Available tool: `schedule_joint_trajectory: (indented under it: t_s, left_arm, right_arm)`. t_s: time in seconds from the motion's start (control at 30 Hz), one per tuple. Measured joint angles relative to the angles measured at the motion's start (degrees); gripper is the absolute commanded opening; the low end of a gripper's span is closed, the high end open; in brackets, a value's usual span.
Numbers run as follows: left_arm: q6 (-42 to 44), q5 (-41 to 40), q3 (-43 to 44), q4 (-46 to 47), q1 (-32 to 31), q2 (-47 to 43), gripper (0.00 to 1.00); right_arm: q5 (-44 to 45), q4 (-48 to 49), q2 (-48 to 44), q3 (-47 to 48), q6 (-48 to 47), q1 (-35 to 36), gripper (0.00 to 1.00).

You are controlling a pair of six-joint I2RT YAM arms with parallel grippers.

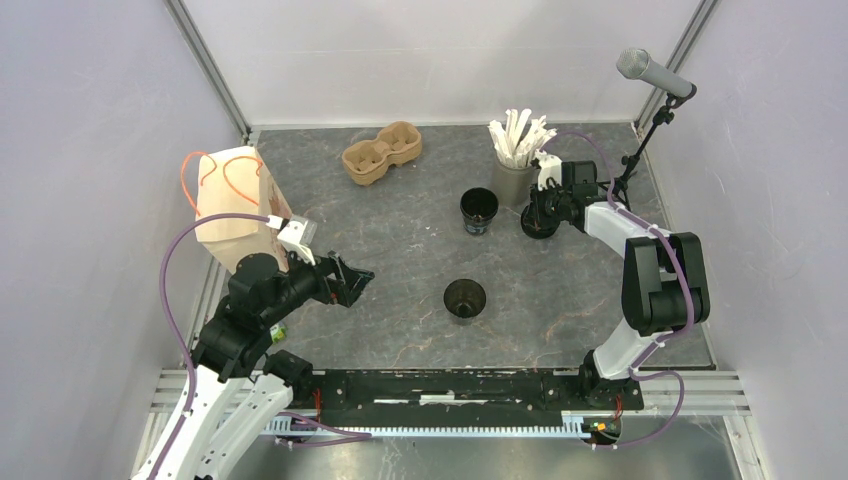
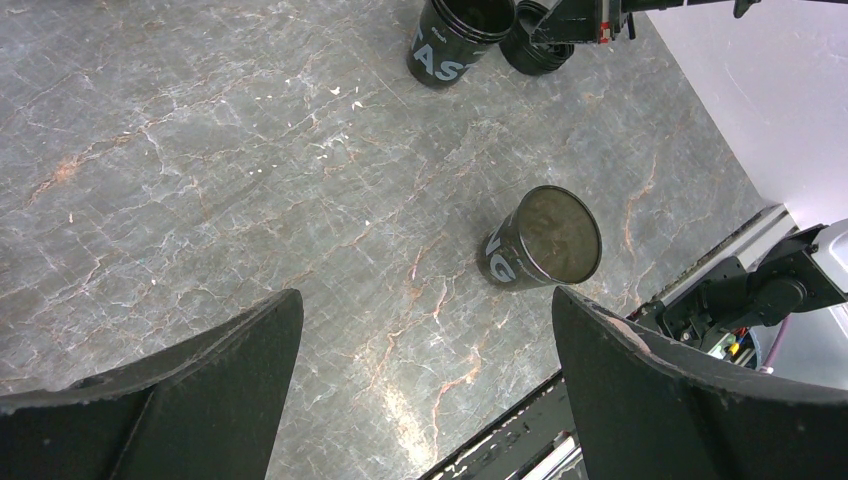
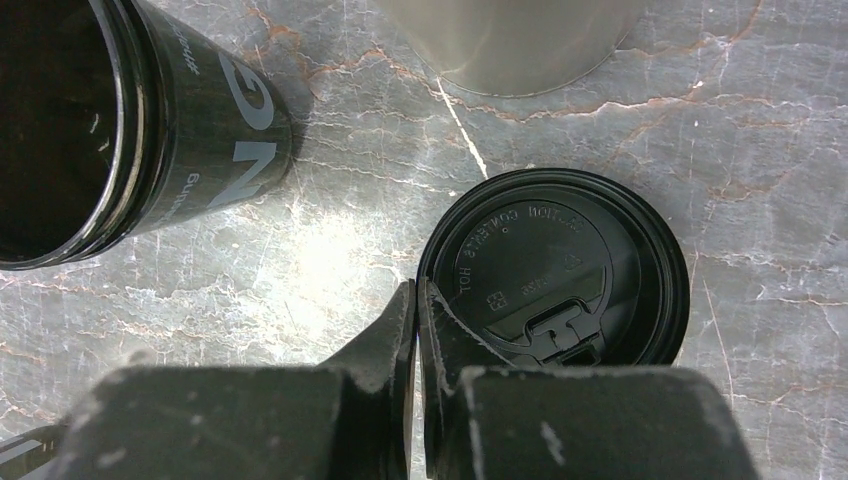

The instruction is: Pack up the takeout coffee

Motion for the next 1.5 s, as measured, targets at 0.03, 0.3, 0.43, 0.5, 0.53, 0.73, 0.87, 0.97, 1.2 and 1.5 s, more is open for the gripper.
schedule_joint_trajectory:
  t_s: [0.03,0.3,0.43,0.5,0.53,0.73,0.87,0.97,1.2,1.5]
  left_arm:
    - [0.0,0.0,0.0,0.0,0.0,0.0,1.0]
    - [0.0,0.0,0.0,0.0,0.0,0.0,1.0]
    - [0.0,0.0,0.0,0.0,0.0,0.0,1.0]
    - [0.0,0.0,0.0,0.0,0.0,0.0,1.0]
    - [0.0,0.0,0.0,0.0,0.0,0.0,1.0]
    - [0.0,0.0,0.0,0.0,0.0,0.0,1.0]
    - [0.0,0.0,0.0,0.0,0.0,0.0,1.0]
    - [0.0,0.0,0.0,0.0,0.0,0.0,1.0]
    - [0.0,0.0,0.0,0.0,0.0,0.0,1.0]
    - [0.0,0.0,0.0,0.0,0.0,0.4,1.0]
  right_arm:
    - [0.0,0.0,0.0,0.0,0.0,0.0,0.01]
    - [0.2,0.0,0.0,0.0,0.0,0.0,0.0]
    - [0.1,0.0,-0.8,0.0,0.6,-0.2,0.0]
    - [-0.3,0.0,-2.0,0.0,1.6,-0.6,0.0]
    - [-0.6,0.1,-2.7,0.0,2.1,-0.9,0.0]
    - [-3.0,2.4,-5.5,-0.1,5.1,-2.5,0.0]
    - [-3.4,2.9,-5.5,-0.7,5.6,-2.7,0.0]
    - [-3.4,3.0,-5.5,-1.1,5.7,-2.7,0.0]
    - [-3.6,3.5,-4.5,-2.2,6.5,-2.7,0.0]
    - [-1.8,3.4,-4.5,-2.7,8.2,-2.7,0.0]
